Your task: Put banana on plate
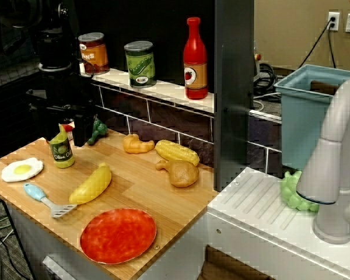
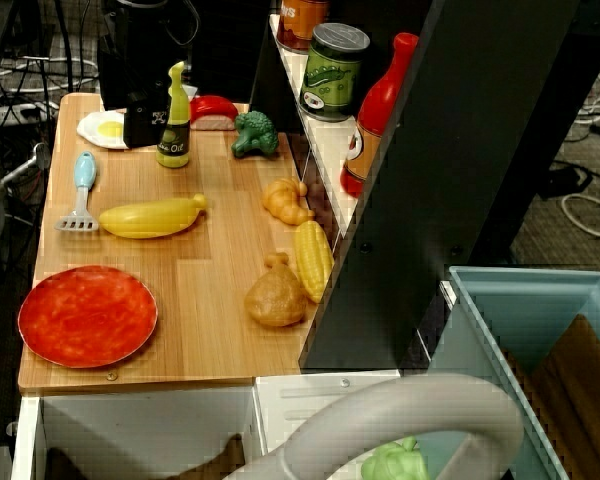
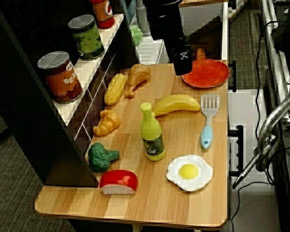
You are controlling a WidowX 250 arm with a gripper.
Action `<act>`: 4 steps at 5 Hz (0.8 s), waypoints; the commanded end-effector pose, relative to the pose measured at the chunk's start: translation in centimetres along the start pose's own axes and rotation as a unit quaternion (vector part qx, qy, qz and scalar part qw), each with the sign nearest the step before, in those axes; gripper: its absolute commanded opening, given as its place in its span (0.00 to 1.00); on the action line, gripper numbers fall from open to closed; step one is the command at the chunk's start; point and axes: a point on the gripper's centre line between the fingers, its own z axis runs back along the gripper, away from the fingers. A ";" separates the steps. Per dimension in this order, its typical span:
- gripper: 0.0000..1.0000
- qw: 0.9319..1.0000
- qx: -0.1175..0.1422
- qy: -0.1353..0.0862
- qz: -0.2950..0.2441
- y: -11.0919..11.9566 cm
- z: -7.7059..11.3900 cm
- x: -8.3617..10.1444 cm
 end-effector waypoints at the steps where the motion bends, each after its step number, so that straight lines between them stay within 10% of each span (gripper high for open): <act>1: 1.00 1.000 0.000 0.000 0.000 0.0 0.0 0.0; 4: 1.00 0.999 -0.034 0.006 0.018 -2.1 -0.8 0.9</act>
